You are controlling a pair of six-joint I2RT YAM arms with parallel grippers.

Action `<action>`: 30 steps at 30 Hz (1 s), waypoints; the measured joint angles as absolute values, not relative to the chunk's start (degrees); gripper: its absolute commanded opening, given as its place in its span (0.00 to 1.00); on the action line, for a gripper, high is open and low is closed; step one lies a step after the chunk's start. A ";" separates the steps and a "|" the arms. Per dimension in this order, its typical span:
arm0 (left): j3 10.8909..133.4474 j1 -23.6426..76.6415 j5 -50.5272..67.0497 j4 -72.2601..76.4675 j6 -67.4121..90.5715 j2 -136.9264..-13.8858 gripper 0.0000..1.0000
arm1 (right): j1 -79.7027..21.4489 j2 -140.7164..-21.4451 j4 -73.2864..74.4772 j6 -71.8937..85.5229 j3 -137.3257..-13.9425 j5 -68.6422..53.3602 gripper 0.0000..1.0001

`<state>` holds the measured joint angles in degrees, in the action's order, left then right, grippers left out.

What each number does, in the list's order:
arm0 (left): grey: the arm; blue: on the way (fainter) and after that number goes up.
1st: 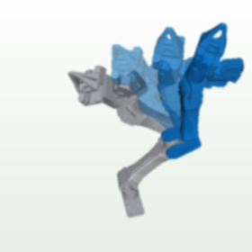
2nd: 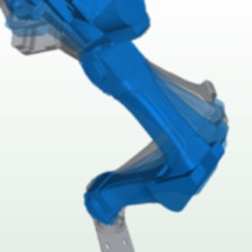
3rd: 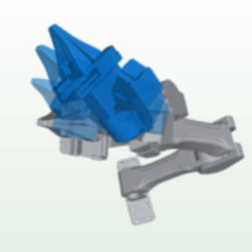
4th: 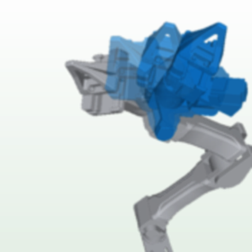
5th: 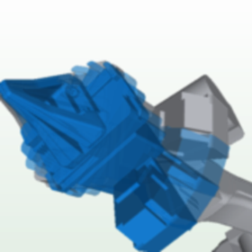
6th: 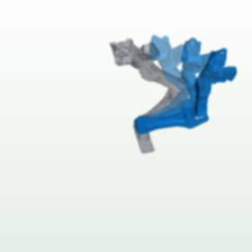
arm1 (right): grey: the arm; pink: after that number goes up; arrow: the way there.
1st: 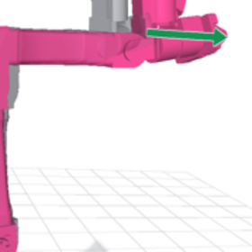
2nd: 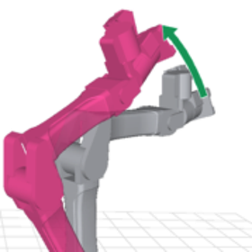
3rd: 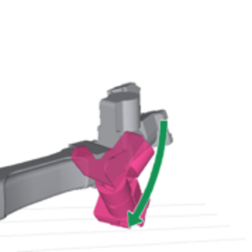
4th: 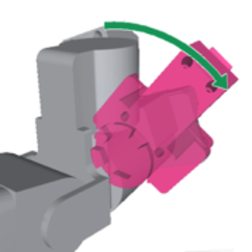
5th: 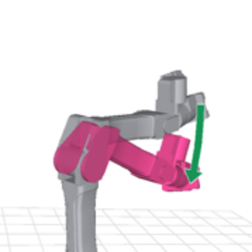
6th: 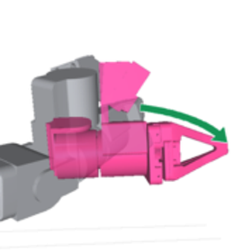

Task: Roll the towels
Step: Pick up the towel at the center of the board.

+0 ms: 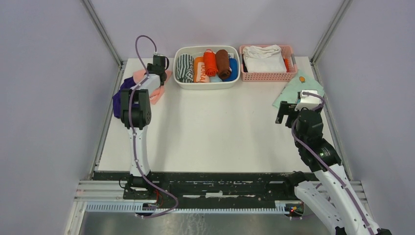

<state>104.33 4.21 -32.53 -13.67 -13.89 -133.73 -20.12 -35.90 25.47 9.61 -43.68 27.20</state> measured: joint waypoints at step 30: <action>95.39 15.68 -1.23 -28.71 -0.58 -80.95 0.03 | -20.12 -36.45 26.39 10.28 -44.88 15.59 1.00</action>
